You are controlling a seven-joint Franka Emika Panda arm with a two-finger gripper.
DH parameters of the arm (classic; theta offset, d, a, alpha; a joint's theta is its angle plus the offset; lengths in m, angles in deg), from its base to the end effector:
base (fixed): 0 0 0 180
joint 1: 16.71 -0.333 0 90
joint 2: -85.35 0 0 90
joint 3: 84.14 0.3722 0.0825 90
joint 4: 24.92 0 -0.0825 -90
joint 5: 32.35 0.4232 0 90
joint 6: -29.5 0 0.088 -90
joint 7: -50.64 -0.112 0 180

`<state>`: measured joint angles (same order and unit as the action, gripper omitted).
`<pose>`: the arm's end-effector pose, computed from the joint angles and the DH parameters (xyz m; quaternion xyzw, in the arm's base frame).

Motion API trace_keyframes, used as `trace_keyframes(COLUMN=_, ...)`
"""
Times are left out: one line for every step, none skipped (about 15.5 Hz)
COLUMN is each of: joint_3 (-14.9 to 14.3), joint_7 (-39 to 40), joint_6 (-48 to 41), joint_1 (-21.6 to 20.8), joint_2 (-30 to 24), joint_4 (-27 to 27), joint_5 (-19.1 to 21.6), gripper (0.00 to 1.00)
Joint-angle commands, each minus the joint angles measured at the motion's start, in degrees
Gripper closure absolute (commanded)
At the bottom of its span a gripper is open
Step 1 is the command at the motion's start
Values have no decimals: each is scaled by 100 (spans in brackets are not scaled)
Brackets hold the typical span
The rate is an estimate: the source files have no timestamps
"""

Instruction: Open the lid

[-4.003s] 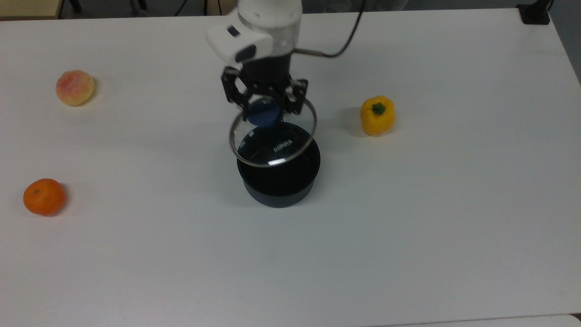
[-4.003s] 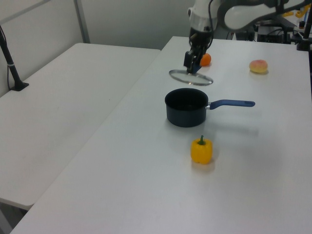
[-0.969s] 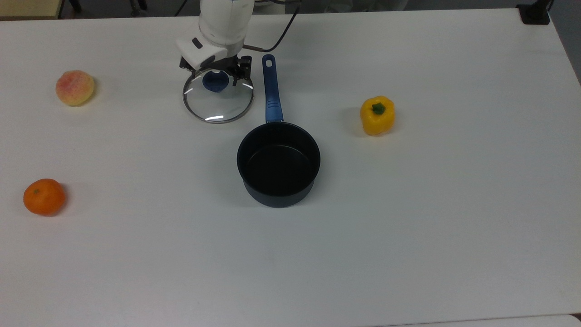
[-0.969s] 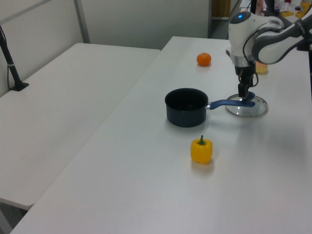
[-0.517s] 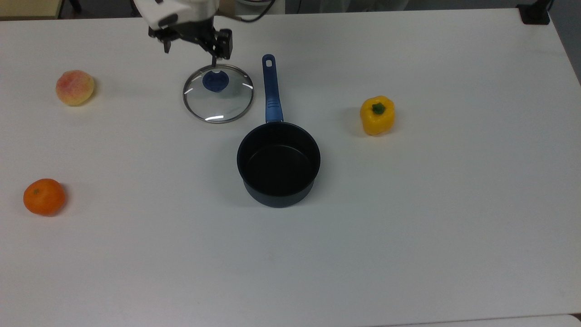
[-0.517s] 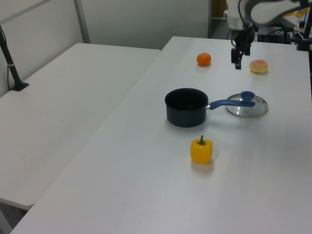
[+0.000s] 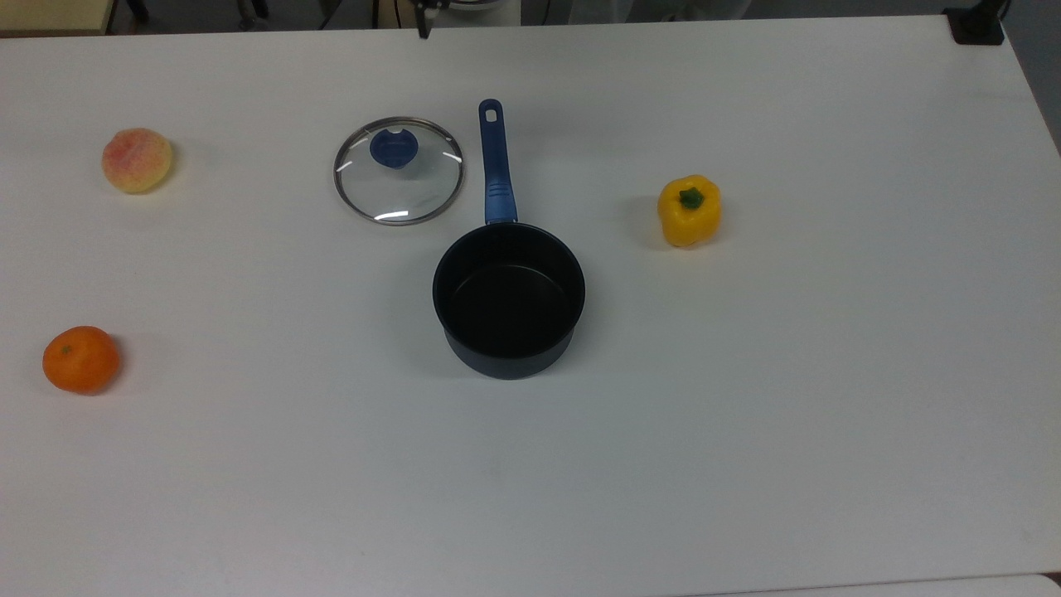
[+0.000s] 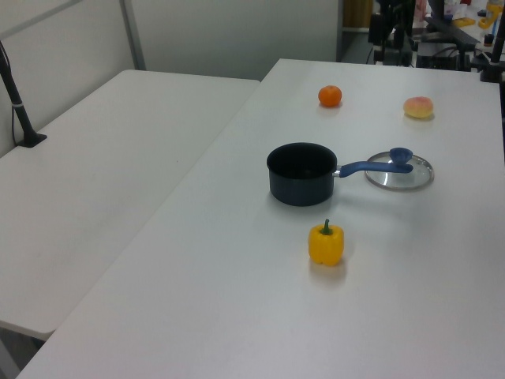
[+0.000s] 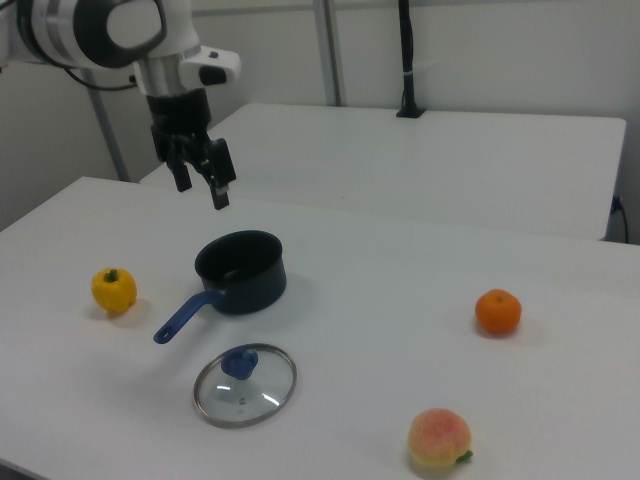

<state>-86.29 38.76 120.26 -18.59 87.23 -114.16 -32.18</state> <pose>0.6067 -0.0021 0.6640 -0.9944 0.1058 0.0032 0.0005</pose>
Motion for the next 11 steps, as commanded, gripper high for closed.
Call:
trace_keyframes(joint_3=30, joint_7=-446, joint_6=-93, joint_1=-127, joint_2=6, joint_4=99, joint_5=176, gripper=0)
trace_keyframes(joint_3=30, joint_7=-447, joint_6=-84, joint_1=-136, joint_2=6, joint_4=99, joint_5=202, gripper=0)
trace_keyframes(joint_3=30, joint_7=-447, joint_6=-84, joint_1=-145, joint_2=-12, joint_4=82, joint_5=237, gripper=0)
trace_keyframes(joint_3=22, joint_7=-351, joint_6=-84, joint_1=-171, joint_2=-82, joint_4=56, joint_5=246, gripper=0)
trace_keyframes(joint_3=-13, joint_7=-307, joint_6=-23, joint_1=-206, joint_2=-143, joint_4=3, joint_5=246, gripper=0)
trace_keyframes(joint_3=-31, joint_7=-167, joint_6=134, joint_1=-224, joint_2=-222, joint_4=-67, joint_5=263, gripper=0)
trace_keyframes(joint_3=-40, joint_7=269, joint_6=362, joint_1=-233, joint_2=-310, joint_4=-181, joint_5=298, gripper=0)
trace_keyframes(joint_3=-40, joint_7=552, joint_6=521, joint_1=-251, joint_2=-311, joint_4=-225, joint_5=299, gripper=0)
trace_keyframes(joint_3=-40, joint_7=773, joint_6=670, joint_1=-251, joint_2=-302, joint_4=-261, joint_5=299, gripper=0)
trace_keyframes(joint_3=-40, joint_7=905, joint_6=811, joint_1=-312, joint_2=-293, joint_4=-331, joint_5=238, gripper=0)
trace_keyframes(joint_3=-40, joint_7=907, joint_6=908, joint_1=-338, joint_2=-285, joint_4=-401, joint_5=228, gripper=0)
